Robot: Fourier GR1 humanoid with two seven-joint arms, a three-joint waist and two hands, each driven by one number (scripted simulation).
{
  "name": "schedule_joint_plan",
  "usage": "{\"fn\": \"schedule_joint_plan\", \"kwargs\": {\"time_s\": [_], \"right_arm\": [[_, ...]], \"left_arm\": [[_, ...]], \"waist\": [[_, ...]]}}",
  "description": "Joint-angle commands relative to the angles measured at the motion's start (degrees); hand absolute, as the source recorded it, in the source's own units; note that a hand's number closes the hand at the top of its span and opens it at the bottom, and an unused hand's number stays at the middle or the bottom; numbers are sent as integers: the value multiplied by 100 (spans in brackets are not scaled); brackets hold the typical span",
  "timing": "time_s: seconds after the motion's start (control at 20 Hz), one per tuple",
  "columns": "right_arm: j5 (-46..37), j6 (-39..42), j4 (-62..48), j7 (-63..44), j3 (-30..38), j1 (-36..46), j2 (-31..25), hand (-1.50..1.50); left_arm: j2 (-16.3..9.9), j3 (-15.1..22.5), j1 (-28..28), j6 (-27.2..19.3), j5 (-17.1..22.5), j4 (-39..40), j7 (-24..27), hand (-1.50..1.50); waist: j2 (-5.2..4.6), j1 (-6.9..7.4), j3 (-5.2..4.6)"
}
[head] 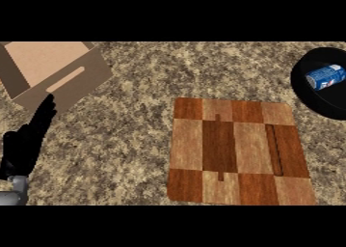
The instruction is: Pick the can from the cutting board and place it in the pot
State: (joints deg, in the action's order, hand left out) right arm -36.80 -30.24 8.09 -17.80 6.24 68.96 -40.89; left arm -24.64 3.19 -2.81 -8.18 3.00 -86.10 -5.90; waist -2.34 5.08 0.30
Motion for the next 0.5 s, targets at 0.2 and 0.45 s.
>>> {"fn": "schedule_joint_plan", "kwargs": {"time_s": [0.2,0.45], "right_arm": [[897,-1253,789,1223,951,-15,79,-150],[1551,-1332,957,1925,1570,-245,354,-150]], "left_arm": [[-79,-96,-51,101,71,-17,-144,0],[71,-121,204,-25,-44,132,163,0]], "waist": [[46,-78,18],[114,-196,-10]]}}
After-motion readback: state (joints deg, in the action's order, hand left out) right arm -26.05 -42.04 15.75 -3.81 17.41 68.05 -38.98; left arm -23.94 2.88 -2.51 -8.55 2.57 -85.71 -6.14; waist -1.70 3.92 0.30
